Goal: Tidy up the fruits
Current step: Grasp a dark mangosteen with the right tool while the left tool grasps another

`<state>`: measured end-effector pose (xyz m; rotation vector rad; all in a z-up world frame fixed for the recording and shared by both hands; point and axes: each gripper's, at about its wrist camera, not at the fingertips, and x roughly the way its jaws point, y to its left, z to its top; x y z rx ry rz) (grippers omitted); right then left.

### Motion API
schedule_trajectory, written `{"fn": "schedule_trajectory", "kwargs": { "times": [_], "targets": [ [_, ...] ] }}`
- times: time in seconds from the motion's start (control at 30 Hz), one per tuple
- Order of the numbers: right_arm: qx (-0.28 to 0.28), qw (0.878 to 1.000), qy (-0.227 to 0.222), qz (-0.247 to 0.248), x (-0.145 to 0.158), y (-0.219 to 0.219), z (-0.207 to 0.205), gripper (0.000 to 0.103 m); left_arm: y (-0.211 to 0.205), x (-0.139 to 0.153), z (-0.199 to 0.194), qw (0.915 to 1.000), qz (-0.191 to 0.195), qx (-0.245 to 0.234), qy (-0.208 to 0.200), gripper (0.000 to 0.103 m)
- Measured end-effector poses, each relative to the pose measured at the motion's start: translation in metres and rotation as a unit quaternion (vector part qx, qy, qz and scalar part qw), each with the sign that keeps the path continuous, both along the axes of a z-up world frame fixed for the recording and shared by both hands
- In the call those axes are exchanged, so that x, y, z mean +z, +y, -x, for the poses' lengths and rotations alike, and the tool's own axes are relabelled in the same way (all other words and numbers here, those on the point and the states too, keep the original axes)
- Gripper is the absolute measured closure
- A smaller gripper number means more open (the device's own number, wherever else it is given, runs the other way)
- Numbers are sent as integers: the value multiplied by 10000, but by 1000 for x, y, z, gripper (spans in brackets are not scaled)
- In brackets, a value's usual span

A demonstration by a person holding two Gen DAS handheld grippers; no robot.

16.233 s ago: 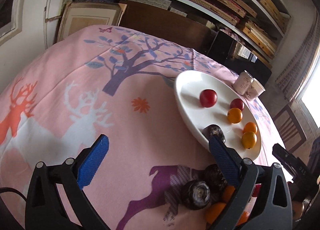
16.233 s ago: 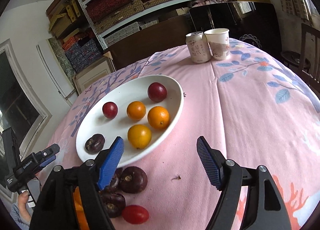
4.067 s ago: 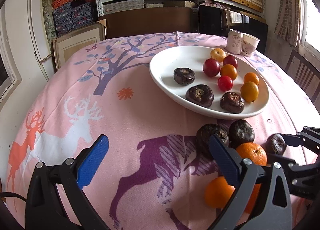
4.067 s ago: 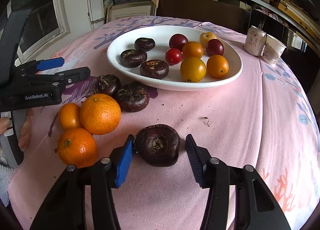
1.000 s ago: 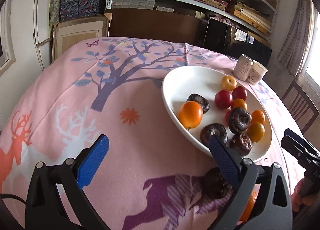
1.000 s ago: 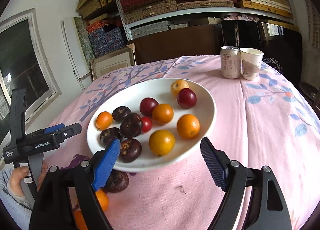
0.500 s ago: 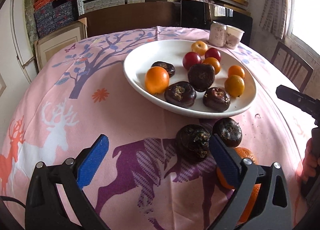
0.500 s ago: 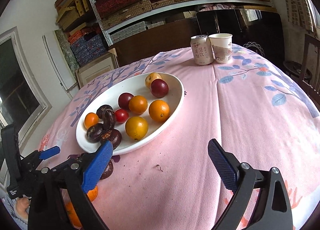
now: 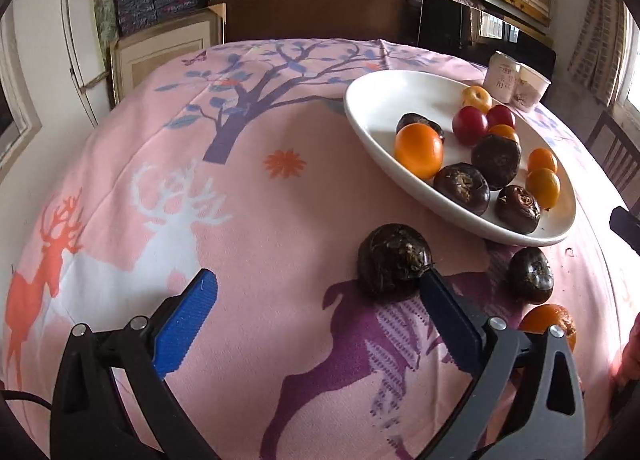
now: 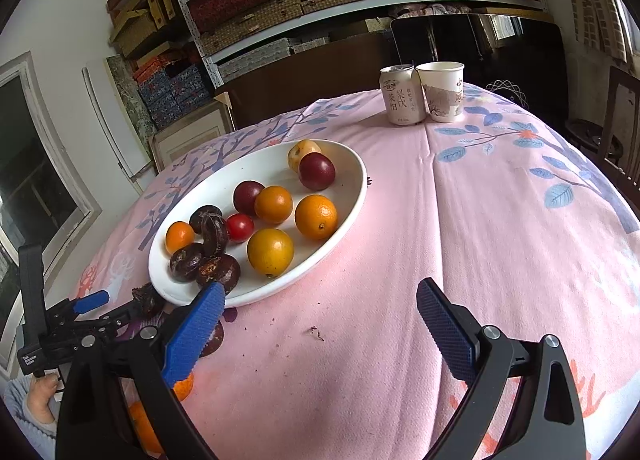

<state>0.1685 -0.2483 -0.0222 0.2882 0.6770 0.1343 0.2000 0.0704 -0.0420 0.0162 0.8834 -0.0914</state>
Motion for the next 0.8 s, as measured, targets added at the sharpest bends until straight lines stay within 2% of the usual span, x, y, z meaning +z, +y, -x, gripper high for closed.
{"fn": "schedule_trajectory", "kwargs": {
  "times": [0.07, 0.17, 0.27, 0.33, 0.43, 0.57, 0.73, 0.8],
  "targets": [
    [37, 10000, 0, 4, 0, 1, 0, 5, -5, -3, -1, 9999, -100, -66, 63, 4],
    [160, 9999, 0, 18, 0, 4, 0, 5, -24, -9, -4, 9971, -722, -127, 203, 4],
    [544, 9985, 54, 37, -1, 17, 1, 6, -28, -8, -1, 9960, -877, -155, 112, 4],
    [855, 9961, 114, 198, -3, 32, 3, 7, -24, -8, -2, 9971, -732, -142, 170, 4],
    [1277, 9908, 282, 354, -6, 55, 2, 15, -10, -11, -7, 9990, -215, -92, 371, 4],
    [1557, 9851, 722, 93, -16, 70, -11, 29, -14, -12, -6, 9989, -295, -92, 350, 4],
    [1502, 9810, 1194, -280, -21, 79, -33, 35, -12, -12, -6, 9990, -265, -93, 360, 4],
    [1421, 9816, 1255, -239, -22, 86, -37, 36, -12, -12, -6, 9990, -267, -93, 359, 4]
  ]
}}
